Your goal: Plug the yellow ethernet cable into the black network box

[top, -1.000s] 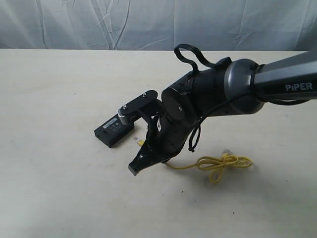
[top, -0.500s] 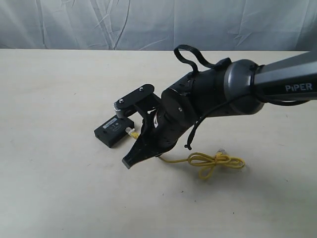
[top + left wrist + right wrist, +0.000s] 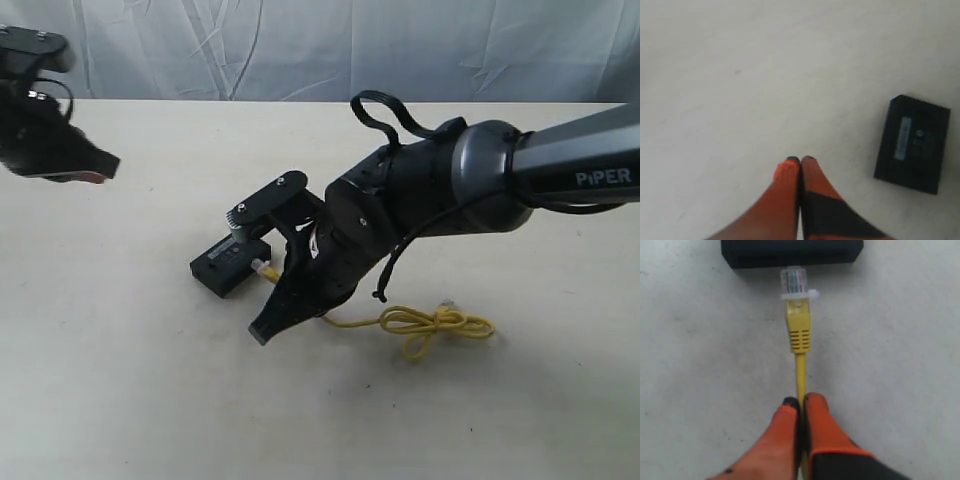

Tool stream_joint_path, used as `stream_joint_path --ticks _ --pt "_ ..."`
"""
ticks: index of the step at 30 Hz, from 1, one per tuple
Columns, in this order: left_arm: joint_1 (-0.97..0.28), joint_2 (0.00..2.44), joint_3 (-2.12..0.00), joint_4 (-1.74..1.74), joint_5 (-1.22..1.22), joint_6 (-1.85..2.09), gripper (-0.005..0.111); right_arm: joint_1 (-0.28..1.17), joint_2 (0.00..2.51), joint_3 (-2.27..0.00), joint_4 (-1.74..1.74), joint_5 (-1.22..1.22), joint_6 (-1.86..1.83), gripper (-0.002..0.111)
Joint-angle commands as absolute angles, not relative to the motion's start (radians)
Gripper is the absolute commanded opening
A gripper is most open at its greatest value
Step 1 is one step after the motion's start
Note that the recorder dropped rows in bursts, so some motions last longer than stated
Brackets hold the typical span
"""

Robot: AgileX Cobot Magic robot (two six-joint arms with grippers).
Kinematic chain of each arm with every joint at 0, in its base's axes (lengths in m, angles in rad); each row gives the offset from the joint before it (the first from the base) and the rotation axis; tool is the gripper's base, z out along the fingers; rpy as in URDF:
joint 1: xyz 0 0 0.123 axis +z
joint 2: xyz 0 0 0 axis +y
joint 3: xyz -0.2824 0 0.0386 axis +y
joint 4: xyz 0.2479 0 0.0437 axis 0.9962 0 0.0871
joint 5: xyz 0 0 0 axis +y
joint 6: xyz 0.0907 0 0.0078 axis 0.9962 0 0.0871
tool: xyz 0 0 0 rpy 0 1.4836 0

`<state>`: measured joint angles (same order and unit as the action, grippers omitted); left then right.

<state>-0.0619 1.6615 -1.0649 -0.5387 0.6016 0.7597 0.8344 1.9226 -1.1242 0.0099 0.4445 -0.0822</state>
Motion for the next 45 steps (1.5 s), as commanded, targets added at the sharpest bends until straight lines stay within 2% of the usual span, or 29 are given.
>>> stream_joint_path --ticks 1,5,11,30,45 --pt "-0.079 1.928 -1.256 -0.753 0.741 0.961 0.000 0.860 1.929 -1.119 0.000 0.425 -0.135 -0.001" --pt "-0.121 2.083 -1.383 -0.728 0.821 0.961 0.000 0.860 1.972 -1.119 0.000 0.395 -0.135 -0.001" --pt "-0.172 2.174 -1.447 -0.728 0.873 0.961 0.000 0.867 1.998 -1.119 0.000 0.343 -0.159 -0.001" --pt "-0.195 2.192 -1.447 -0.698 0.972 0.935 0.000 0.867 2.061 -1.121 -0.015 0.281 -0.155 -0.001" --pt "-0.195 2.192 -1.447 -0.648 0.975 0.867 0.000 0.867 2.057 -1.122 -0.037 0.438 -0.151 -0.001"
